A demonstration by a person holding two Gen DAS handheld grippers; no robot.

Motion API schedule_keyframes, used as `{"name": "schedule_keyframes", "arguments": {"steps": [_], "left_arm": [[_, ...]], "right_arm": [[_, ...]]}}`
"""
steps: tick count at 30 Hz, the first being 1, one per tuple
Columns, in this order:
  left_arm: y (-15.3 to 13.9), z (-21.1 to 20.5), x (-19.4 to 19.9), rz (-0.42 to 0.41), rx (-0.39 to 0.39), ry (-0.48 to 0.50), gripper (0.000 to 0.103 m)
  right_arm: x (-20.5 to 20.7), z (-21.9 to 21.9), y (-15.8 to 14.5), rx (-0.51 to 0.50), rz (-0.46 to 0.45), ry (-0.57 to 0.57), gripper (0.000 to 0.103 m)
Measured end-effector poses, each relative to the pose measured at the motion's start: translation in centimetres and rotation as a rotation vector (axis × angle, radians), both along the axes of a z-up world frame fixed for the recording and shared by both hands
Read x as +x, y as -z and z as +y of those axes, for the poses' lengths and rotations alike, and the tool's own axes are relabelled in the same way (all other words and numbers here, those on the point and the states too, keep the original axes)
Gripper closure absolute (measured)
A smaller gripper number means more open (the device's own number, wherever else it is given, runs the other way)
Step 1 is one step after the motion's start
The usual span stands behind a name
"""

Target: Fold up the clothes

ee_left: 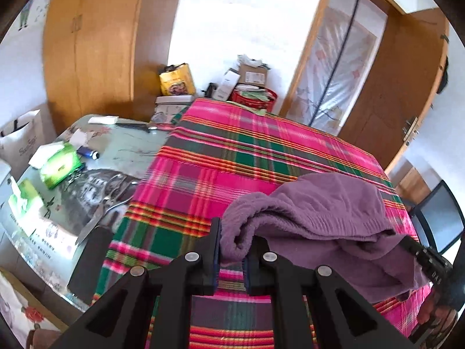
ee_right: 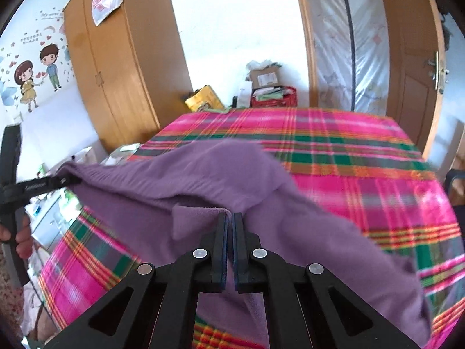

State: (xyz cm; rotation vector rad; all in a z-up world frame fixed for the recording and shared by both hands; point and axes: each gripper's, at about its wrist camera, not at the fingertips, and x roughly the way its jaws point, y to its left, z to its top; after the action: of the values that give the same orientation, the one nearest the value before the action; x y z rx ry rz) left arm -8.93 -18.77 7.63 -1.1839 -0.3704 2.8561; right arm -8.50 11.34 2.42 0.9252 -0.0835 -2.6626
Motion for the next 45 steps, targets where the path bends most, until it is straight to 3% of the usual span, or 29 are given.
{"name": "schedule_keyframes", "arguments": {"steps": [14,22,25,33,41,45], "left_arm": [[2.3,-4.1,1.4,-0.085,0.105,-0.098,0.091],[3.4,-5.6,3.2,-0.119,0.099,-0.172,0.091],[4.7,-6.8,3.9,-0.159,0.154,-0.2,0.091],[5.9,-6.7,4.0,-0.21,0.142,-0.2,0.091],[5.6,-6.4,4.6,-0.23,0.132,-0.196,0.087],[3.9,-5.6,5.7,-0.199,0.045,-0.195,0.087]], "right_arm": [[-6.6,0.5,-1.5,0.118,0.016,0.066,0.1],[-9.4,0.4,-1.3,0.147,0.008,0.095,0.1],[-10.7,0.8,-1.3,0.136,-0.003,0.121,0.1],[-13.7,1.4,-0.9,0.168,-0.037,0.167,0.1],[-13.5,1.6,1.0,0.196,-0.109,0.153,0.098],[-11.8,2.4,0.0,0.218,-0.06,0.158,0.094]]}}
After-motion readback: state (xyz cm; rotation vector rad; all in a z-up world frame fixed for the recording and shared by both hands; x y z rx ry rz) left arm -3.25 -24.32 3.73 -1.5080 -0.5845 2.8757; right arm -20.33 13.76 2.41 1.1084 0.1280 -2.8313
